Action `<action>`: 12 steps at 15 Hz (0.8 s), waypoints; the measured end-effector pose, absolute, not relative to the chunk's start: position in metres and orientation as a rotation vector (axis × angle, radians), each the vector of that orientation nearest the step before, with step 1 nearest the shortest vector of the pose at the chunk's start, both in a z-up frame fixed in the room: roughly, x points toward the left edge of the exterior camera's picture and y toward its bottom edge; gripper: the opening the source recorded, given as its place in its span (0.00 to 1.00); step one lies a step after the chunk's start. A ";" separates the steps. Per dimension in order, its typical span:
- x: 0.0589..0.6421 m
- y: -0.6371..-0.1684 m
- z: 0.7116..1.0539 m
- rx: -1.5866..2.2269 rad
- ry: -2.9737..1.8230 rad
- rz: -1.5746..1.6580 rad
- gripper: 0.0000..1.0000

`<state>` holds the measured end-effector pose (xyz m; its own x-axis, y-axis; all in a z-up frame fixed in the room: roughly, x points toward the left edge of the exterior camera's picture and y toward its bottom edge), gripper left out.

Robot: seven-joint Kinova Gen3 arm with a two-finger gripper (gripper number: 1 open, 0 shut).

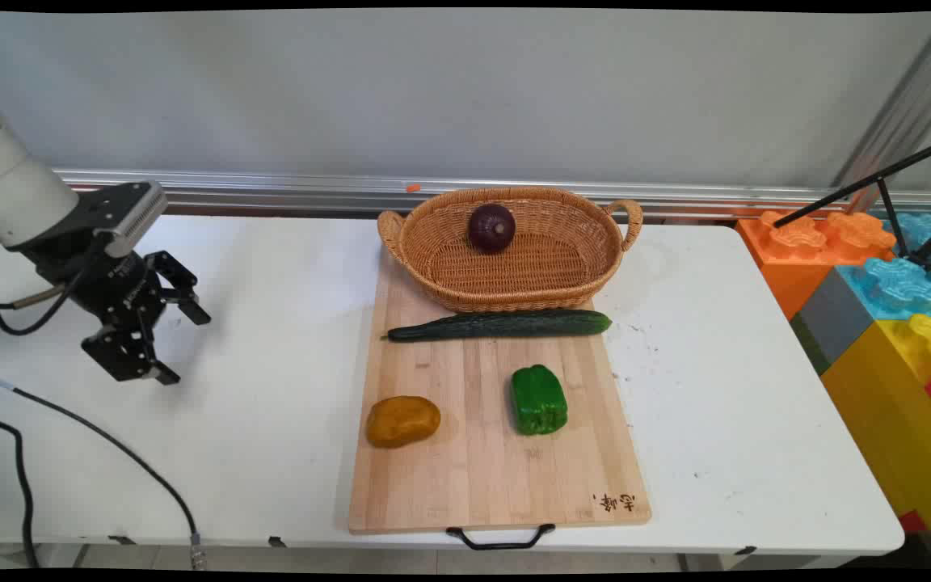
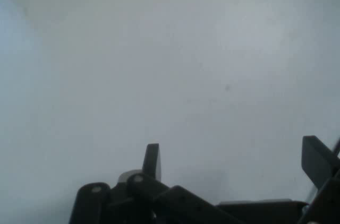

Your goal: Pick up the potato from the cutting board

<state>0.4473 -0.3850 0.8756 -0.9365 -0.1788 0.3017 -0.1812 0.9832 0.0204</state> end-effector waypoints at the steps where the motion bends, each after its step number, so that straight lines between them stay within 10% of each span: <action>1: 0.446 -0.385 0.872 0.251 -2.800 0.006 1.00; 12: 0.386 -0.399 0.857 0.243 -2.456 -0.043 1.00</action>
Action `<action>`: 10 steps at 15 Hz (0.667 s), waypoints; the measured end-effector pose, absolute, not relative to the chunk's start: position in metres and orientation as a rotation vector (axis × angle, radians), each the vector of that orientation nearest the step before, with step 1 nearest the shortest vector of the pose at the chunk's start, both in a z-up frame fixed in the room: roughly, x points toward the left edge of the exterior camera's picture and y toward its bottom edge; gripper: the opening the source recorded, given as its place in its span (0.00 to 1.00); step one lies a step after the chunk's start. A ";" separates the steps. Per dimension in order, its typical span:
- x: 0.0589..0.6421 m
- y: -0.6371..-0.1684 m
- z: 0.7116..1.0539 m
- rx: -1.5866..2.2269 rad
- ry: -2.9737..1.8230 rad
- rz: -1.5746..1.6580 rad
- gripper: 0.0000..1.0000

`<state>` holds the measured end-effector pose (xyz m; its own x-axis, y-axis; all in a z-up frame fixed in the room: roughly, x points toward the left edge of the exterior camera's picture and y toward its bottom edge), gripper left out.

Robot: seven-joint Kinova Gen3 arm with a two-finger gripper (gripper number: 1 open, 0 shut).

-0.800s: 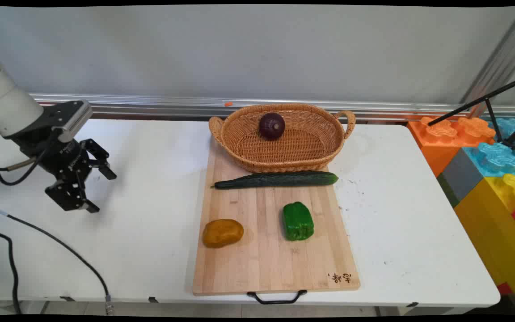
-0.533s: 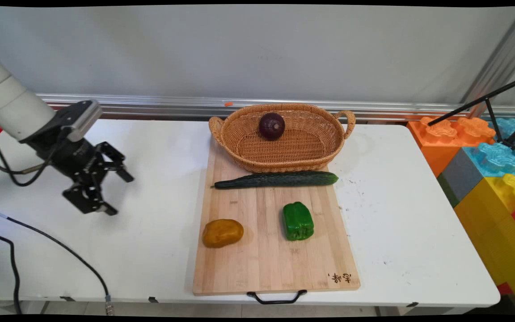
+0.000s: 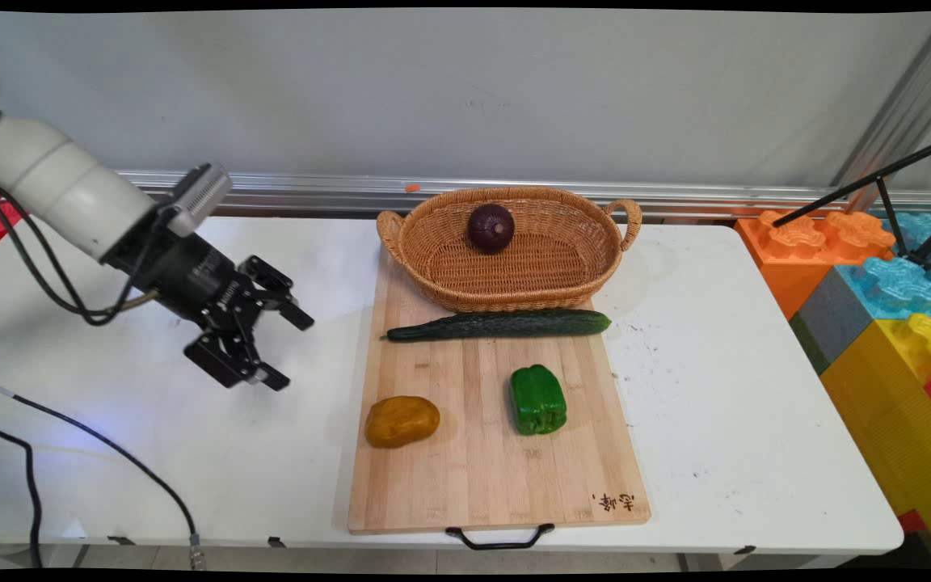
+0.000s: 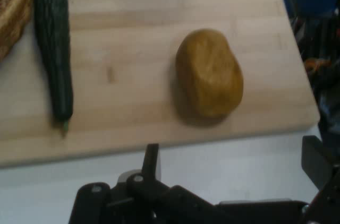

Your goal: Pick up the potato from the cutting board

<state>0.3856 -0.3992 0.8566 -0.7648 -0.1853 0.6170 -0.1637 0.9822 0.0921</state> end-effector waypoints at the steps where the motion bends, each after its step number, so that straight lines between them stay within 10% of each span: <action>1: 0.383 -0.400 0.852 0.246 -2.438 -0.052 1.00; 10: 0.355 -0.399 0.784 0.251 -2.320 -0.108 1.00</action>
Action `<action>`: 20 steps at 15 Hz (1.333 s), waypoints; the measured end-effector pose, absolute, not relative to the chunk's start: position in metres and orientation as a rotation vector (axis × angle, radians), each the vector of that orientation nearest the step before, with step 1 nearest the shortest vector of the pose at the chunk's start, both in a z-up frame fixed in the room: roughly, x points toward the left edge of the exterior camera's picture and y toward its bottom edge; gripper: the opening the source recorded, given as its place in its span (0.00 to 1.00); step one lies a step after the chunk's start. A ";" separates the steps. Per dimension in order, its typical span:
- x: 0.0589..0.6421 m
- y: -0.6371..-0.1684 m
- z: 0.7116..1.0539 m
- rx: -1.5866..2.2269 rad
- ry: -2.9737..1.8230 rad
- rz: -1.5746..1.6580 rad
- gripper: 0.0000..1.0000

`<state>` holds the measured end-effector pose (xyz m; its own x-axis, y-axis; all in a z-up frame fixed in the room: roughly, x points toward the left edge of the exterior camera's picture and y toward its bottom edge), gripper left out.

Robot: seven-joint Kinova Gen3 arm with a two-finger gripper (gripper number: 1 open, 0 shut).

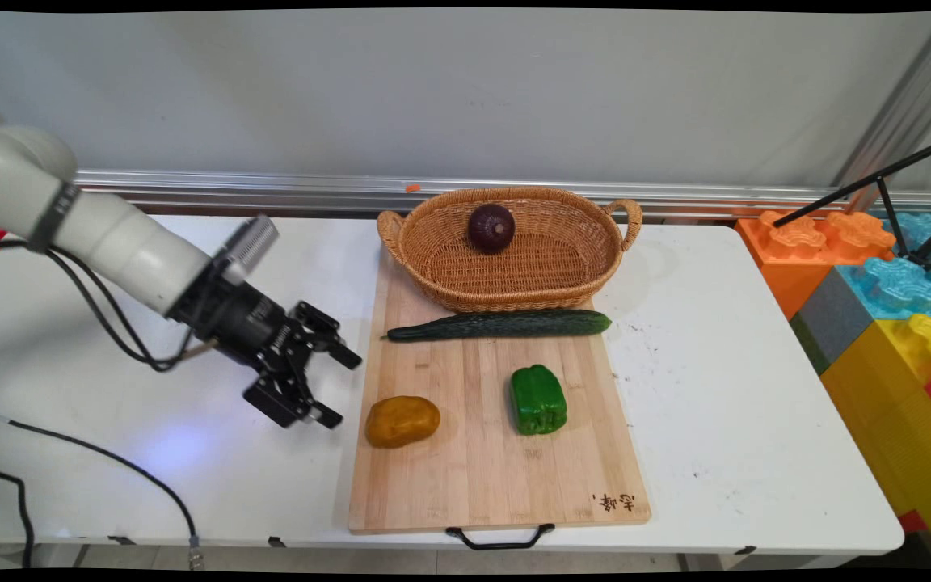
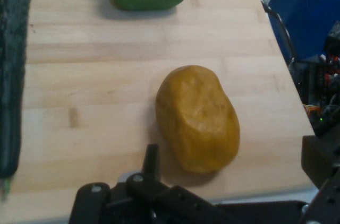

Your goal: Pick up the potato from the cutting board, then place the picked object in the vegetable basket

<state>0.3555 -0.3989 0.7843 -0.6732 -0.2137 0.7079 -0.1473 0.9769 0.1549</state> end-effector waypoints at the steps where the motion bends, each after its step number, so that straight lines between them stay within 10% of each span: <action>1: 0.352 -0.400 0.776 0.246 -2.314 -0.105 1.00; 12: 0.317 -0.407 0.720 0.192 -2.290 -0.061 1.00; 13: 0.314 -0.408 0.717 0.187 -2.289 -0.056 0.00; 20: 0.306 -0.413 0.730 0.177 -2.275 -0.058 0.00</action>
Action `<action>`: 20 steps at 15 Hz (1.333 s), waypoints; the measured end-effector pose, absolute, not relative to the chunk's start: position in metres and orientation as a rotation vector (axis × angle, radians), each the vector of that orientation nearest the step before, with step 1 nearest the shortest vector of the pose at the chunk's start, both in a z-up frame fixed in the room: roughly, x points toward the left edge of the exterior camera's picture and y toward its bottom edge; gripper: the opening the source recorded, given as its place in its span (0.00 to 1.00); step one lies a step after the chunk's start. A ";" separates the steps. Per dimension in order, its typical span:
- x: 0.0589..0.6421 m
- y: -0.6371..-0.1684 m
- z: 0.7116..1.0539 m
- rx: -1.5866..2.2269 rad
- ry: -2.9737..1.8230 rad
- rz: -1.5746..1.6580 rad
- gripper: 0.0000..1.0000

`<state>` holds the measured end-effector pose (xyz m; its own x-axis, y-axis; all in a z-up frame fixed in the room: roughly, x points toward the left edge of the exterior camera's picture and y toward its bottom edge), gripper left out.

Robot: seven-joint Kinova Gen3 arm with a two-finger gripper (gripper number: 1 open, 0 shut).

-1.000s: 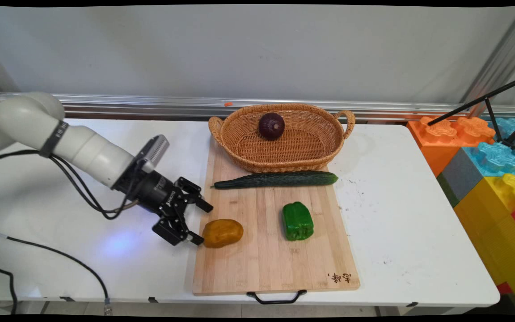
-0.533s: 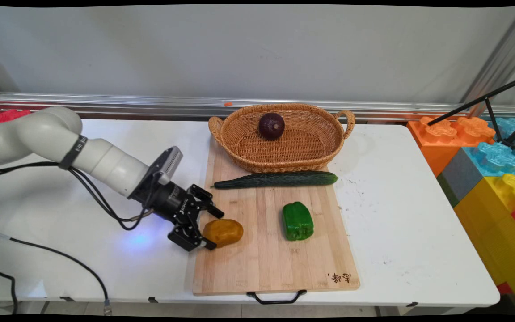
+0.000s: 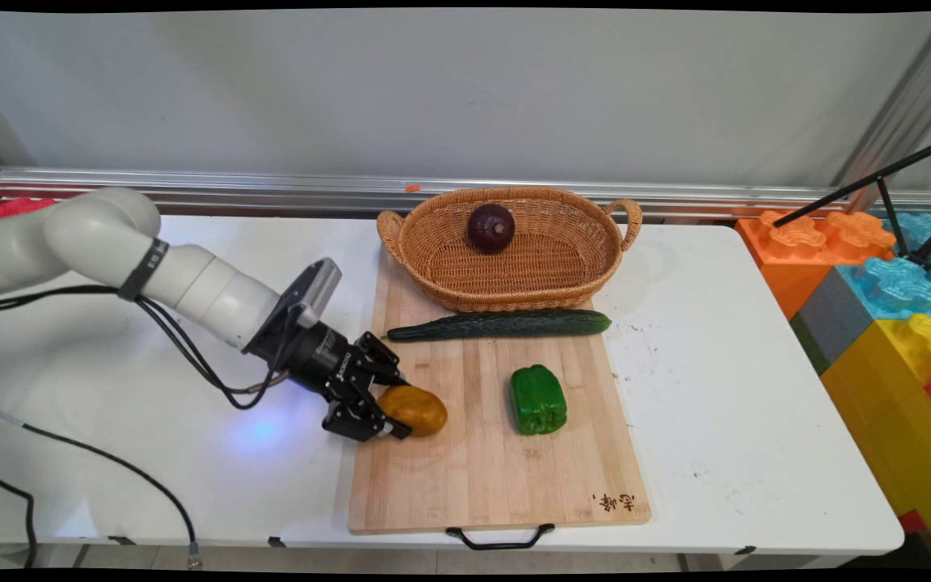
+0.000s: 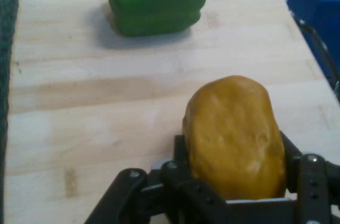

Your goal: Place the picked object in the vegetable basket

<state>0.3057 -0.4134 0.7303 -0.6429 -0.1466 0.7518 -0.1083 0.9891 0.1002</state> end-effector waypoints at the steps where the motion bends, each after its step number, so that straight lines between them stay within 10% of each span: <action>1: 0.305 -0.414 0.740 0.182 -2.265 -0.061 0.00; 12: 0.272 -0.477 0.841 0.248 -2.148 0.124 0.00; 20: 0.217 -0.575 0.827 0.314 -2.128 0.277 0.00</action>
